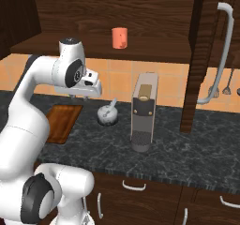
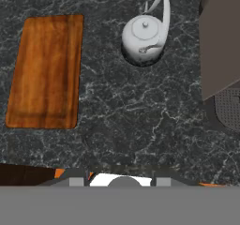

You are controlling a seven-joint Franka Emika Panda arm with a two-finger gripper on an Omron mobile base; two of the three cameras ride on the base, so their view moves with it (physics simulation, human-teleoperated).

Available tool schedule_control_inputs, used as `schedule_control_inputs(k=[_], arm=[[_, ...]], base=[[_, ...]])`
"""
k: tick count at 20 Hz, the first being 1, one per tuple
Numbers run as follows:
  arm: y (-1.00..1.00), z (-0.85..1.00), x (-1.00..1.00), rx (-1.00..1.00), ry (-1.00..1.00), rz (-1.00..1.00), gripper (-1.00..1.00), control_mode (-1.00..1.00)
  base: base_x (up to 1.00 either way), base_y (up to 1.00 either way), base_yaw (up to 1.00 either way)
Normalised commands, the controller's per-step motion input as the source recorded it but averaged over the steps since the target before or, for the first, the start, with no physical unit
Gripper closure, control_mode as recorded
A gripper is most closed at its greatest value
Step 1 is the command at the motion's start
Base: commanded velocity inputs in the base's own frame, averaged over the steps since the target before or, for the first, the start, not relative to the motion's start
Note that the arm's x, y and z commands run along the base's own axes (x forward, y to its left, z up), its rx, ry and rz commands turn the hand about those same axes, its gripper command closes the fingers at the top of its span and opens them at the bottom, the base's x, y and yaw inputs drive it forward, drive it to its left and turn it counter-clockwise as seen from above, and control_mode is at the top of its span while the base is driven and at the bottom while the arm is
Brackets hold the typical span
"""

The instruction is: Pick the kettle from the counter and place it on the tray. Then pick the mug from the cabinet and place it on the tray. Then close the cabinet doors.

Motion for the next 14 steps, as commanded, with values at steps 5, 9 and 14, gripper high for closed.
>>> schedule_control_inputs(k=[5, 9, 14], arm=[[-0.05, -0.12, -0.19, 0.00, -0.04, 0.00, -1.00, -1.00], [-0.19, -0.52, -0.18, -0.01, -0.07, -0.03, -1.00, -1.00], [-0.06, -0.54, 0.20, -0.09, -0.07, -0.12, -1.00, -1.00]], base=[[0.00, 0.00, 0.00], [0.00, 0.00, 0.00], [0.00, 0.00, 0.00]])
